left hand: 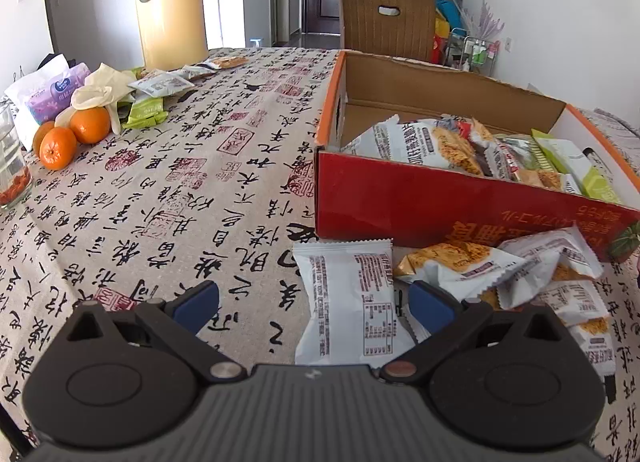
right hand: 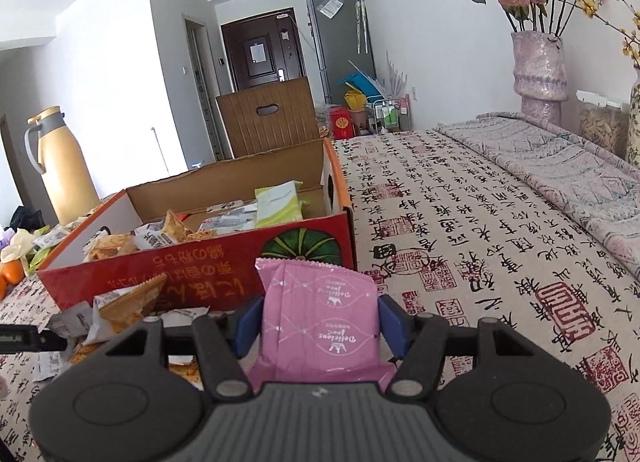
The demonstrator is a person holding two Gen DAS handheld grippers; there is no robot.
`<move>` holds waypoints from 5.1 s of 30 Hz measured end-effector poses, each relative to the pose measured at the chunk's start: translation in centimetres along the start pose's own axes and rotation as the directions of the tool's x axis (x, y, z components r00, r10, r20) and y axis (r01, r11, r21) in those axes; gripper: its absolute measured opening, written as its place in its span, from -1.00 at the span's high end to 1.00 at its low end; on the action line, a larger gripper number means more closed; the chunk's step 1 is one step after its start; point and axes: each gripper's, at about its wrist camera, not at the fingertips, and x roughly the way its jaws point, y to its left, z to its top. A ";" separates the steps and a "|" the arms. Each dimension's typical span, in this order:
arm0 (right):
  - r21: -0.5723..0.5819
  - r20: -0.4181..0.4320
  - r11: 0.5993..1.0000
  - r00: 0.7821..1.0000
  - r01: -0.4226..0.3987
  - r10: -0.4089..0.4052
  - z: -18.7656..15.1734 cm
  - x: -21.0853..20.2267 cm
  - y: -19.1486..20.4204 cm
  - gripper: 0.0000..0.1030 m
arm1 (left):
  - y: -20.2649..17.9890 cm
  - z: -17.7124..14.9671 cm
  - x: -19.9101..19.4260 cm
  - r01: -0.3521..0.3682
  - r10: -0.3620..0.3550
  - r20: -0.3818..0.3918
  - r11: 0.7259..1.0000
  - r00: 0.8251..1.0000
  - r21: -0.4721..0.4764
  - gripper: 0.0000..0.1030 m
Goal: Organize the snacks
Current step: 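Grasp a white cookie packet with the left gripper, then carry both packets over the box and open both grippers to drop them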
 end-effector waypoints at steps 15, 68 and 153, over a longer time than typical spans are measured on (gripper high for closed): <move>-0.016 -0.009 1.000 1.000 -0.010 0.010 -0.4 0.3 0.5 -0.19 | -0.6 -0.4 0.3 0.021 -0.021 0.010 0.999 1.000 0.029 -0.23; -0.132 0.153 0.989 0.984 -0.069 0.089 5.3 -1.6 5.3 -0.19 | -3.0 5.3 -6.8 0.099 -0.132 0.269 0.986 0.954 0.133 0.17; -0.134 0.097 0.991 0.995 -0.018 0.031 4.4 -1.2 5.4 -1.00 | -3.2 4.7 -4.7 0.143 -0.159 0.224 0.986 0.962 0.087 -1.00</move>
